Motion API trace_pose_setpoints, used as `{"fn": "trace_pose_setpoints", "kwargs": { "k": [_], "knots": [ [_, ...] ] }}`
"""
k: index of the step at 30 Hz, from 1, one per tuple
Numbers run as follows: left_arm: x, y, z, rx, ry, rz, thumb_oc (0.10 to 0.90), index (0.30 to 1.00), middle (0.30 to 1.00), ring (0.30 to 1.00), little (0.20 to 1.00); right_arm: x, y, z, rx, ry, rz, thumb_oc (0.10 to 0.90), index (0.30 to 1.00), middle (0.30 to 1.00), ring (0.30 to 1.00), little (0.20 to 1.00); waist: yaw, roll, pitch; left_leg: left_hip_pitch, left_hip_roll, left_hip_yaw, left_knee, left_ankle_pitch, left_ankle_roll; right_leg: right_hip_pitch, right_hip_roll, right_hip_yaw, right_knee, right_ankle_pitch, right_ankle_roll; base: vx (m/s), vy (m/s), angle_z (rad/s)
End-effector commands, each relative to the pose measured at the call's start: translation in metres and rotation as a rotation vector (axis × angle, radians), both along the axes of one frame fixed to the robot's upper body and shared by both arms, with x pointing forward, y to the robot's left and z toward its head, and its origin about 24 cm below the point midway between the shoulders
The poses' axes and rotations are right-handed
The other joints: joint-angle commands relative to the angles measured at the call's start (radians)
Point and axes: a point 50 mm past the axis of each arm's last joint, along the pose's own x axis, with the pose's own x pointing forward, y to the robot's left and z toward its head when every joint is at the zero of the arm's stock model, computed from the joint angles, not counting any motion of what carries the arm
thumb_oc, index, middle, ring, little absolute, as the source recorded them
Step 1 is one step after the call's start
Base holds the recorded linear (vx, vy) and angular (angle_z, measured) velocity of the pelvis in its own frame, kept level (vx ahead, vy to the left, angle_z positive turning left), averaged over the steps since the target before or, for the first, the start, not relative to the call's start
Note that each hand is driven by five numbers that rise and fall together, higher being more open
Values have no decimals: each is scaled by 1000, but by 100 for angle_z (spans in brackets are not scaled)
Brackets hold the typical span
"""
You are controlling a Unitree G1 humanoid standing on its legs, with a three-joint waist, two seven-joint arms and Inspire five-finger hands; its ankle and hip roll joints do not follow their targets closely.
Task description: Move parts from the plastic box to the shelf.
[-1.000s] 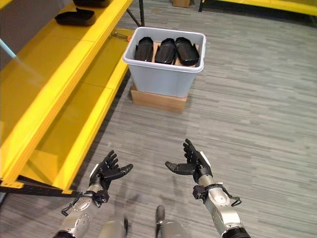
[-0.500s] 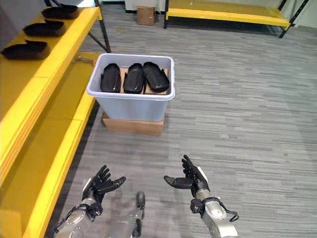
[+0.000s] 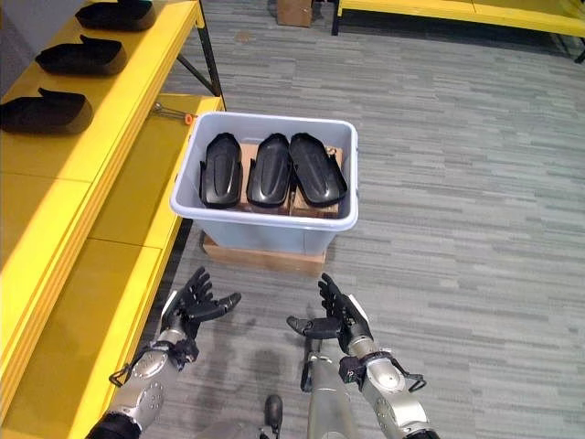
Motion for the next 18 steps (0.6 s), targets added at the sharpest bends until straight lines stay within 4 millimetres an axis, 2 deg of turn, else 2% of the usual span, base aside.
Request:
{"fn": "trace_pose_setpoints", "kwargs": {
  "k": [1,2,5,8,10,12,13,14,15,16,17,18],
  "knots": [
    [11,7,38,14,-219,-21,900,1000,1000,1000,1000,18,-3,40,10,-228,-8,900,1000,1000,1000,1000,-3,-36,-31,-57,99,24,9,-25,-78,217,-41,79,-29,155,98,322,-143,56],
    [11,5,37,15,-222,-31,900,1000,1000,1000,1000,18,-5,39,10,-222,-14,900,1000,1000,1000,1000,-6,-39,-37,-48,103,19,11,-38,-85,229,-43,76,-33,168,96,294,-150,75],
    [11,-1,36,-10,-220,-39,900,1000,1000,1000,1000,17,-11,39,16,-221,-29,900,1000,1000,1000,1000,-11,-34,-62,-43,135,4,50,-47,-111,257,-28,32,4,136,78,245,-175,61],
    [13,-5,37,-17,-223,-53,900,1000,1000,1000,1000,16,-15,40,21,-230,-49,900,1000,1000,1000,1000,-29,-29,-72,-72,175,-1,150,-13,-143,294,2,29,14,87,45,173,-176,36],
    [13,-6,38,-27,-227,-52,900,1000,1000,1000,1000,16,-14,40,28,-226,-48,900,1000,1000,1000,1000,-28,-31,-66,-142,182,-3,351,38,-159,325,23,31,22,57,15,128,-153,-4],
    [11,-7,38,-38,-224,-55,900,1000,1000,1000,1000,14,-15,41,23,-228,-37,900,1000,1000,1000,1000,-15,-40,-50,-226,179,-13,547,124,-169,369,41,39,23,31,-18,82,-122,-4],
    [11,-7,38,-38,-224,-56,900,1000,1000,1000,1000,14,-15,41,23,-228,-38,900,1000,1000,1000,1000,-17,-38,-51,-230,181,-15,553,121,-170,368,43,37,24,30,-19,54,-90,5],
    [9,-7,37,-36,-219,-54,900,1000,1000,1000,1000,13,-17,39,14,-224,-33,900,1000,1000,1000,1000,-1,-48,-34,-288,156,-27,640,118,-162,392,46,42,29,10,-32,61,-68,-16],
    [9,-7,36,-35,-214,-58,900,1000,1000,1000,1000,12,-17,38,8,-219,-35,900,1000,1000,1000,1000,-4,-54,-34,-317,191,-3,604,118,-153,403,42,40,27,8,-29,108,-58,-28],
    [9,-7,35,-36,-210,-58,900,1000,1000,1000,1000,12,-17,38,12,-219,-41,900,1000,1000,1000,1000,-7,-58,-40,-329,254,15,532,127,-149,413,36,39,25,3,-24,135,17,-4],
    [9,-8,34,-37,-205,-63,900,1000,1000,1000,1000,12,-17,38,17,-220,-46,900,1000,1000,1000,1000,-9,-60,-45,-307,312,35,437,126,-150,423,34,42,21,-6,-19,162,91,27],
    [9,-8,34,-35,-204,-65,900,1000,1000,1000,1000,12,-17,38,20,-222,-55,900,1000,1000,1000,1000,-5,-59,-48,-281,346,45,312,131,-155,427,36,46,24,-16,-12,199,156,20]
  ]
}}
